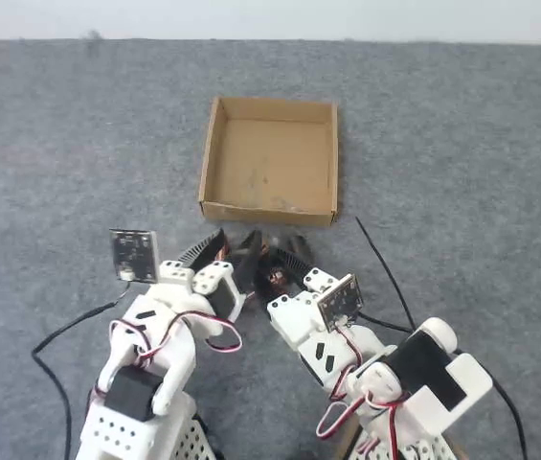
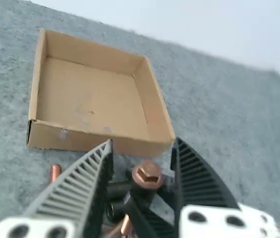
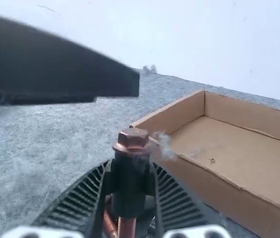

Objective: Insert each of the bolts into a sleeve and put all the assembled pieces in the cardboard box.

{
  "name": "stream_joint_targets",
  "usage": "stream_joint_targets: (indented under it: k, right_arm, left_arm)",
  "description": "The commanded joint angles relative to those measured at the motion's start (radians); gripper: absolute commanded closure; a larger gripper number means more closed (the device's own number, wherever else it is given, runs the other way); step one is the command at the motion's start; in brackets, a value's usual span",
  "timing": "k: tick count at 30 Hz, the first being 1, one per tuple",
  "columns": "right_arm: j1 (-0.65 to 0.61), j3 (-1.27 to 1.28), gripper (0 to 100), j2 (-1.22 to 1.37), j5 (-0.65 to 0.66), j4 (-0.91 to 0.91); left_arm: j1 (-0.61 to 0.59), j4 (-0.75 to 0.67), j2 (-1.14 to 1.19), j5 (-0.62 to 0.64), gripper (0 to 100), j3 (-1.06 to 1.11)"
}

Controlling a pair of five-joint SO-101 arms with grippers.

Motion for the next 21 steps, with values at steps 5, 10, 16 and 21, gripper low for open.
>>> stream_joint_targets:
  k: [5, 10, 16, 21]
  right_arm:
    - [0.056, 0.014, 99.2, -0.038, 0.002, -0.022]
    - [0.082, 0.018, 99.2, -0.039, 0.064, -0.024]
    - [0.087, 0.020, 99.2, -0.033, 0.155, -0.022]
    - [0.151, 0.020, 99.2, -0.041, 0.158, -0.028]
  left_arm:
    - [-0.012, 0.084, -0.023, 0.020, 82, -0.074]
    - [-0.014, 0.192, -0.023, -0.089, 82, -0.096]
    - [-0.155, 0.212, -0.023, -0.110, 82, -0.050]
    - [-0.308, 0.212, -0.023, -0.114, 82, 0.008]
